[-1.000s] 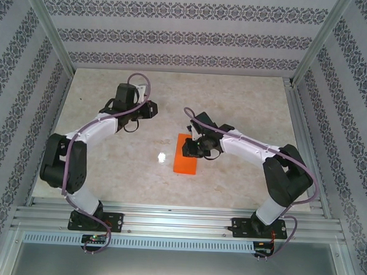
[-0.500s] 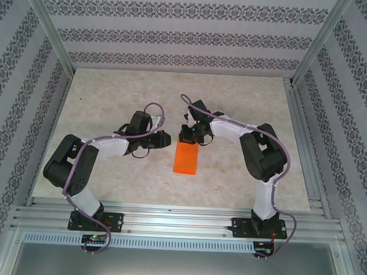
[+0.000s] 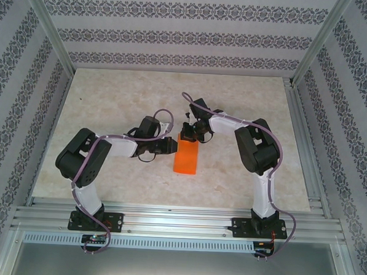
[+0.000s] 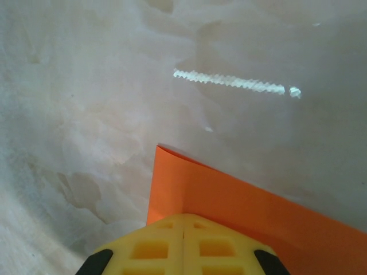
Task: Fold a paper plane with a square sheet of paper (fold left side to right side)
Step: Hold the square sheet of paper at the center of the table, then first fold the square sheet of paper in half at the center of the table.
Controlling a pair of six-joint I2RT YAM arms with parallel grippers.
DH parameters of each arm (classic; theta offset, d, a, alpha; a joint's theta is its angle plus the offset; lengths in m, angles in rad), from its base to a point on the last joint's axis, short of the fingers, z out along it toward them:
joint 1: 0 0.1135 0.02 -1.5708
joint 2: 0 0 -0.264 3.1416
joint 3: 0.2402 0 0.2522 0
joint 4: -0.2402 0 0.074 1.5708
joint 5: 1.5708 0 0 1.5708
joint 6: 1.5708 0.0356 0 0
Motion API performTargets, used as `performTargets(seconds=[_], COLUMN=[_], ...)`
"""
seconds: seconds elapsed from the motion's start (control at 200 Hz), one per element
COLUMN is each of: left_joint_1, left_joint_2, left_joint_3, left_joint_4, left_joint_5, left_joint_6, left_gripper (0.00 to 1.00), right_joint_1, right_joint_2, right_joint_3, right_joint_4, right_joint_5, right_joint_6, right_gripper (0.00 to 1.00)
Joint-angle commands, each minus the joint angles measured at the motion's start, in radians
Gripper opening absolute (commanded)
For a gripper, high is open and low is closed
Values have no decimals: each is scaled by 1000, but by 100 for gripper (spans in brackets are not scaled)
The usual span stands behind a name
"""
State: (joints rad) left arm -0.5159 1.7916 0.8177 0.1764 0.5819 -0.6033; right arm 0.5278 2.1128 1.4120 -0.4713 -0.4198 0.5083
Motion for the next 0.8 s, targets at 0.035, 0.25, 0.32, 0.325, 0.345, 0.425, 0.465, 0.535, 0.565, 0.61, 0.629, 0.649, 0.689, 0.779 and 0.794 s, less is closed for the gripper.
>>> performTargets(seconds=[0.035,0.25,0.32,0.325,0.345,0.425,0.465,0.535,0.565,0.61,0.629,0.649,0.689,0.779,0.794], left_joint_1=[-17,-35,-42,-42,-45,-52,-55,-60,-62,-64,-64,-65,-66,-66,-65], left_joint_2=[37,77,84,85,85,83,77,63,57,47,43,40,36,32,32], left_joint_3=[29,44,41,41,39,22,11,-14,-27,-49,-58,-67,-84,-115,-120], left_joint_4=[58,51,37,35,30,13,6,-6,-8,-8,-7,-3,4,14,16], left_joint_5=[37,58,59,59,57,55,52,45,42,36,35,34,35,32,32], left_joint_6=[33,51,62,63,67,79,86,96,100,103,105,105,105,104,103], left_gripper=[11,11,11,11,11,11,11,11,11,11,11,11,11,11,11], right_joint_1=[5,7,8,8,8,7,8,8,8,8,7,8,8,7,8], right_joint_2=[52,58,60,60,61,64,63,64,67,66,67,67,68,68,68], right_joint_3=[2,2,4,5,5,10,11,15,16,18,19,19,20,23,24], right_joint_4=[-40,-58,-64,-65,-67,-76,-79,-84,-85,-86,-87,-87,-89,-92,-92], right_joint_5=[46,60,65,65,68,75,78,80,80,80,81,82,81,84,84], right_joint_6=[-26,-32,-35,-34,-36,-40,-41,-43,-43,-44,-44,-43,-43,-45,-45], right_gripper=[1,1,1,1,1,1,1,1,1,1,1,1,1,1,1])
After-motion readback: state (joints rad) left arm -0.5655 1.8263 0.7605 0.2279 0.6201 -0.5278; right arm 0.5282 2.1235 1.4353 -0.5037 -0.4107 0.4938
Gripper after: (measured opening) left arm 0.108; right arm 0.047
